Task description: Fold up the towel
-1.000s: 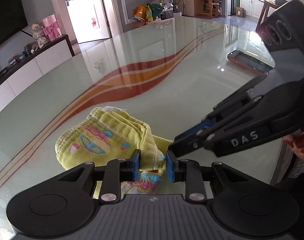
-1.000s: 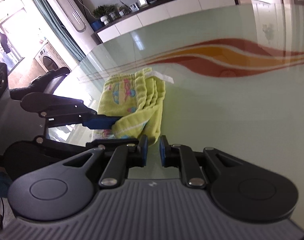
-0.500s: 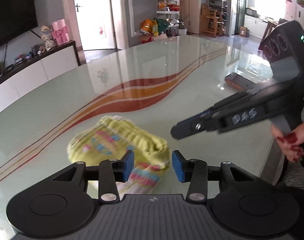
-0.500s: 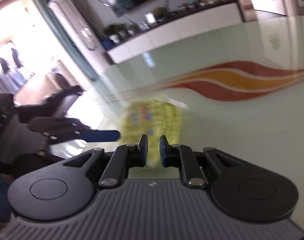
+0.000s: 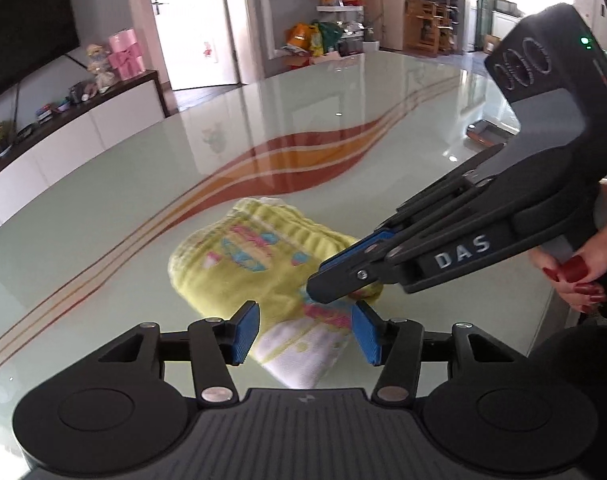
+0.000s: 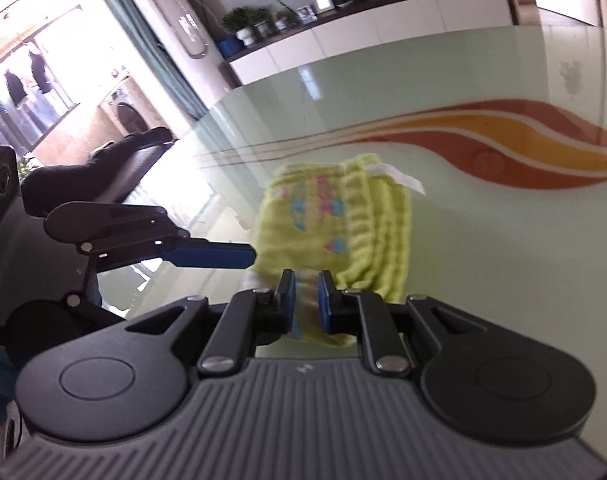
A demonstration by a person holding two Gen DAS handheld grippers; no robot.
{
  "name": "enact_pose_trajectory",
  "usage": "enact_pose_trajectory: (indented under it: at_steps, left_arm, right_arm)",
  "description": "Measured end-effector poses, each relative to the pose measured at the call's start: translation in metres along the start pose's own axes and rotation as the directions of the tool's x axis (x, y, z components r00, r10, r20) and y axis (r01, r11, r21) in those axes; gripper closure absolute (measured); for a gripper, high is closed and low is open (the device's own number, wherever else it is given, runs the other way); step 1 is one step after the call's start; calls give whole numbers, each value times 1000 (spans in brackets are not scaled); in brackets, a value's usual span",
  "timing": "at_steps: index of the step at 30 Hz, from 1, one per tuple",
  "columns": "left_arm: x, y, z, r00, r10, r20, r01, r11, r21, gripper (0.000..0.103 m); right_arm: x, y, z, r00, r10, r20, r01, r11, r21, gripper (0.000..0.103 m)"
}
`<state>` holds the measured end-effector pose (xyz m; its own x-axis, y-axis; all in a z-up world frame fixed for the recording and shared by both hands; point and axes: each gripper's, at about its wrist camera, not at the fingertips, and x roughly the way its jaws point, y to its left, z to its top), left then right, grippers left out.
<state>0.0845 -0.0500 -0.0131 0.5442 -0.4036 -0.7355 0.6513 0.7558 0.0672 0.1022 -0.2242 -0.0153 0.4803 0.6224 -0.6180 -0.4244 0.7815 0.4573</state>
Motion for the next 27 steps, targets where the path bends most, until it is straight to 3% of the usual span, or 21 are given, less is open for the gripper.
enact_pose_trajectory:
  at_steps: [9,15,20,27]
  left_arm:
    - [21,9,-8,998,-32,-47,31,999,-29,48]
    - [6,14,-4,999,-41,-11,40,997,-59,48]
    - [-12,27,4,998,-10,54,13,998,-64,48]
    - [13,46,13,998,60,10,-59,995,-78,52]
  right_arm:
    - [-5,-15,-6,1000,26,1,-26,996,80,91]
    - [-7,-13,-7,1000,28,7,-29,995,94,91]
    - [-18,0,-5,1000,6,26,-7,999,37,82]
    - [-17,1,-5,1000,-16,11,16,1000,0,82]
